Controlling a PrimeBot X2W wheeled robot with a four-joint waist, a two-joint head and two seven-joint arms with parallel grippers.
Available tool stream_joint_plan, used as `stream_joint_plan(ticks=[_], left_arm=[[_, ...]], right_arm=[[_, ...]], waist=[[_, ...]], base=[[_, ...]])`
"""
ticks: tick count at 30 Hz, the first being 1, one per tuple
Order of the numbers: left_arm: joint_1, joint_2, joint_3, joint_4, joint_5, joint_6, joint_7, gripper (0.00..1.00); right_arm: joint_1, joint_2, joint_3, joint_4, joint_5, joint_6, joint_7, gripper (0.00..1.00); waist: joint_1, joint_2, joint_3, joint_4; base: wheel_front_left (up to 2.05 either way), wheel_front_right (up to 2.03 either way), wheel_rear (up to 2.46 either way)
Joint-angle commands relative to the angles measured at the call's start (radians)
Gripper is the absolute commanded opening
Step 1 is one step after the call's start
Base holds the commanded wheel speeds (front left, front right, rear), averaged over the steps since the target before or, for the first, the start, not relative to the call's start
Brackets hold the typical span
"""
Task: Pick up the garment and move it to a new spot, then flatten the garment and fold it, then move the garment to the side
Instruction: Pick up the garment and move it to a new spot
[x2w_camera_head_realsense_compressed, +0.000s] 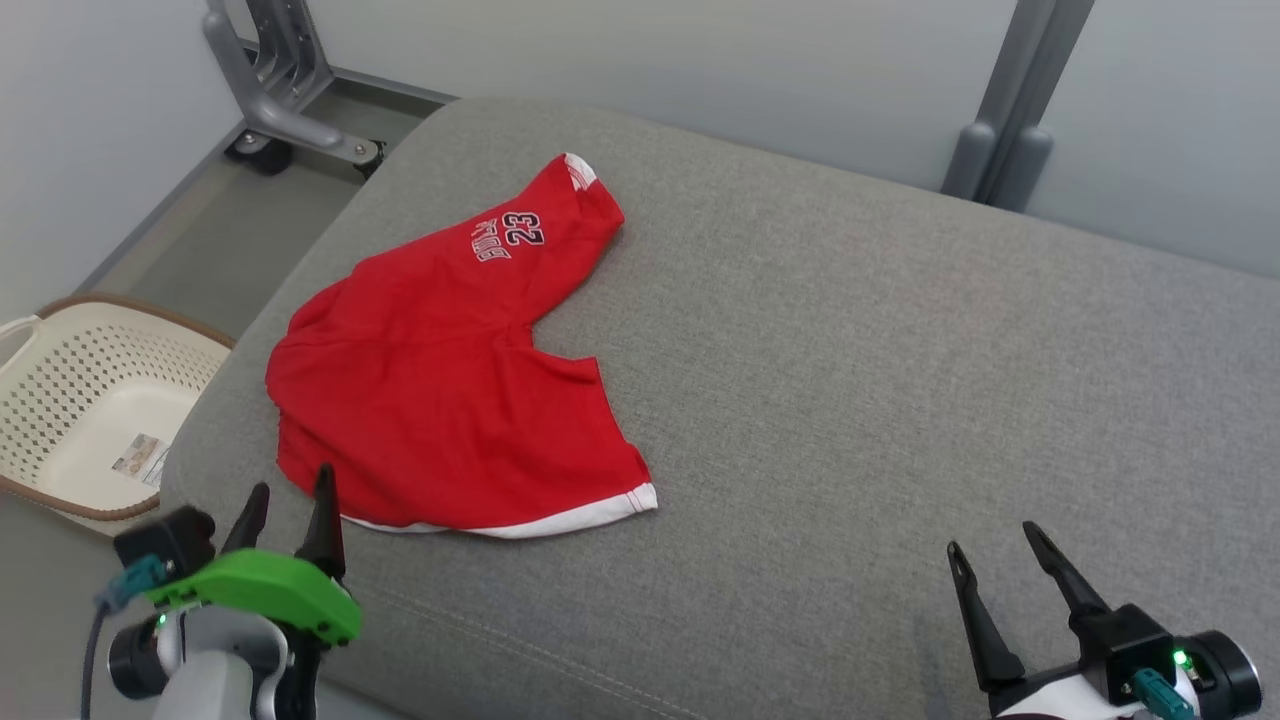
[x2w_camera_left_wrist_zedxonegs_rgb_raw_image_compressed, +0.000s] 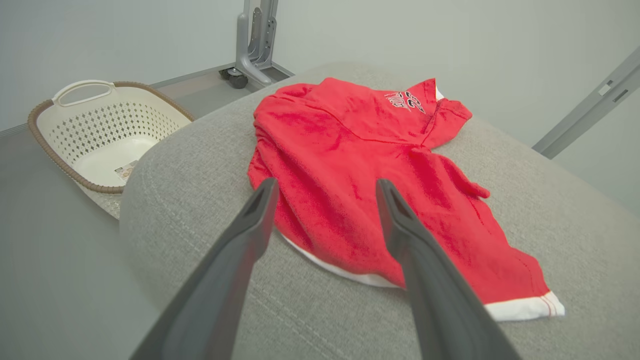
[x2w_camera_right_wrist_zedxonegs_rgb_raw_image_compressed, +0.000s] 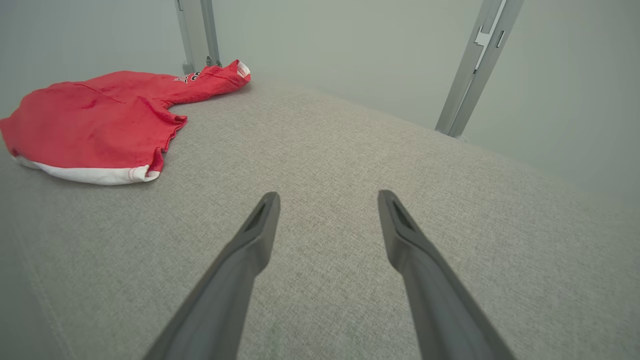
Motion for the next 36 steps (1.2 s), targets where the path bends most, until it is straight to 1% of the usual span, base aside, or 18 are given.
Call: stream_joint_plan(ticks=[1,4,5,6,10,14,15,17,21,25,29,31,36], left_arm=[[-0.036,-0.006,0.004,0.014,-0.01,0.002,0.005,1.0],[-0.15,-0.008,0.007,0.136,-0.042,0.002,0.044,1.0],[-0.217,-0.008,0.001,0.207,-0.054,0.002,0.051,1.0],[-0.243,-0.013,-0.001,0.245,-0.064,0.002,0.056,1.0],[-0.321,-0.022,-0.021,0.382,-0.081,0.002,0.045,1.0],[-0.357,-0.015,-0.028,0.506,-0.091,0.002,0.033,1.0],[-0.364,-0.012,-0.025,0.532,-0.096,0.002,0.03,0.78],[-0.369,-0.012,-0.028,0.574,-0.099,0.002,0.023,0.0],[-0.363,-0.009,-0.065,0.597,-0.103,0.001,0.01,0.0],[-0.349,0.002,-0.111,0.558,-0.116,-0.002,-0.01,0.0],[-0.336,0.026,-0.207,0.463,-0.11,0.001,-0.012,0.0],[-0.327,0.026,-0.268,0.402,-0.118,0.002,0.004,0.0],[-0.304,0.037,-0.4,0.235,-0.148,0.002,0.06,0.0]], right_arm=[[-0.02,-0.011,-0.003,-0.007,-0.004,-0.001,-0.003,1.0],[-0.054,-0.029,0.004,-0.025,-0.009,-0.001,-0.003,1.0],[-0.076,-0.04,0.005,-0.038,-0.014,-0.001,-0.003,1.0],[-0.085,-0.045,0.007,-0.044,-0.015,-0.001,-0.003,1.0],[-0.116,-0.054,0.014,-0.049,-0.019,-0.001,-0.003,1.0],[-0.138,-0.053,0.014,-0.056,-0.021,-0.001,-0.003,1.0],[-0.142,-0.05,0.012,-0.061,-0.02,-0.001,-0.003,1.0],[-0.146,-0.043,0.005,-0.064,-0.017,-0.001,-0.003,1.0],[-0.133,-0.022,-0.007,-0.055,-0.006,-0.001,-0.003,1.0],[-0.108,0.005,-0.002,-0.04,0.008,-0.001,-0.003,1.0],[-0.088,0.035,0.006,-0.029,0.023,-0.001,-0.003,1.0],[-0.084,0.046,0.014,-0.024,0.03,-0.001,-0.003,1.0],[-0.069,0.065,0.024,-0.015,0.046,-0.001,-0.003,1.0]], waist=[[0.0,0.0,0.083,-0.044],[0.0,0.0,0.148,-0.066],[0.0,0.0,0.19,-0.077],[0.0,0.0,0.21,-0.082],[0.0,0.0,0.264,-0.107],[0.0,0.0,0.283,-0.137],[0.0,0.0,0.282,-0.144],[0.0,0.0,0.275,-0.156],[0.0,0.0,0.233,-0.17],[0.0,0.0,0.173,-0.185],[0.0,0.0,0.108,-0.213],[0.0,0.0,0.084,-0.238],[0.0,0.0,0.035,-0.324]], base=[[0.0,0.0,0.0],[0.0,0.0,0.0],[0.0,0.0,0.0],[0.0,0.0,0.0],[0.0,0.0,0.0],[0.0,0.0,0.0],[0.0,0.0,0.0],[0.0,0.0,0.0],[0.0,0.0,0.0],[0.0,0.0,0.0],[0.0,0.0,0.0],[0.0,0.0,0.0],[0.0,0.0,0.0]])
